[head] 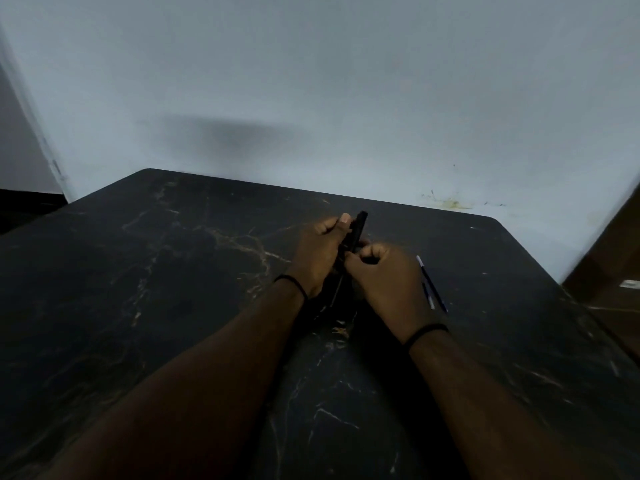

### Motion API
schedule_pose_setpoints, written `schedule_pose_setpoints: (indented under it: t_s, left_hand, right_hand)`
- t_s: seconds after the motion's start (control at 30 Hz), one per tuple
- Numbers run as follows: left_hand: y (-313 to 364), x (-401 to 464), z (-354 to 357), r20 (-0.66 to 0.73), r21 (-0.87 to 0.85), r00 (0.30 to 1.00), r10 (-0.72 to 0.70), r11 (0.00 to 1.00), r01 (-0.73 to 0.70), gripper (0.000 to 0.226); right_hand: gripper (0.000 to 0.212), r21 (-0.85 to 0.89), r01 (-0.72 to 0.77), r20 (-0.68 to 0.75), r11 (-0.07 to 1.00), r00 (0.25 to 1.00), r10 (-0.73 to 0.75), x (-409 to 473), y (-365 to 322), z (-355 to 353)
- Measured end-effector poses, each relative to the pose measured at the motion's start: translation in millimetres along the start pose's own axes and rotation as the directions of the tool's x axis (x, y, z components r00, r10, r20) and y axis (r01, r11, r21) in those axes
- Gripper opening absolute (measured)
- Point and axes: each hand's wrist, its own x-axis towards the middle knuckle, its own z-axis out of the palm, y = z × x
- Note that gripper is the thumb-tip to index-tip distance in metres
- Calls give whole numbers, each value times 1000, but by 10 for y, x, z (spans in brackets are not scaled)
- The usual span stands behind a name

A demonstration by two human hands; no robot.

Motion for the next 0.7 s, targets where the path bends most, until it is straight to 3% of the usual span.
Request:
schedule_pose_setpoints:
  t_s: [0.07,0.1,0.17,0.2,0.27,0.37,0.47,0.7]
  left_hand:
    - [-7,20,-45,-89,146,994,62,988,-48,34]
    - [-25,41,-81,-108,325,983,147,940,-105,39]
    - [-75,78,-137,-4,704,964,267,685,-187,52]
    - [-94,86,-146,42,815,970,240,554,-172,58]
    - [-115,82,-110,94,915,987,132,378,-138,64]
    - [-152,102,-32,171,962,978,123,194,-192,51]
    - [-155,129,-26,142,974,986,85,168,-154,30]
    - [-73,144,-216,-126,939,970,208,341,49,20]
  right_hand:
    - [30,-3,-3,-64,1000,998,3,28,38,-25]
    - [30,2,-5,-106,1000,994,6,44,59,-38]
    - [29,-4,-16,-178,1000,984,15,79,106,-74]
    - [29,-15,-23,-207,1000,978,20,94,124,-92]
    - [28,-9,-13,-272,1000,962,10,111,148,-120]
    - [25,0,85,-373,996,925,-79,114,163,-132]
    - [25,-100,85,-330,991,937,-113,109,206,-98]
    - [27,-428,-44,-42,903,999,29,121,184,-6]
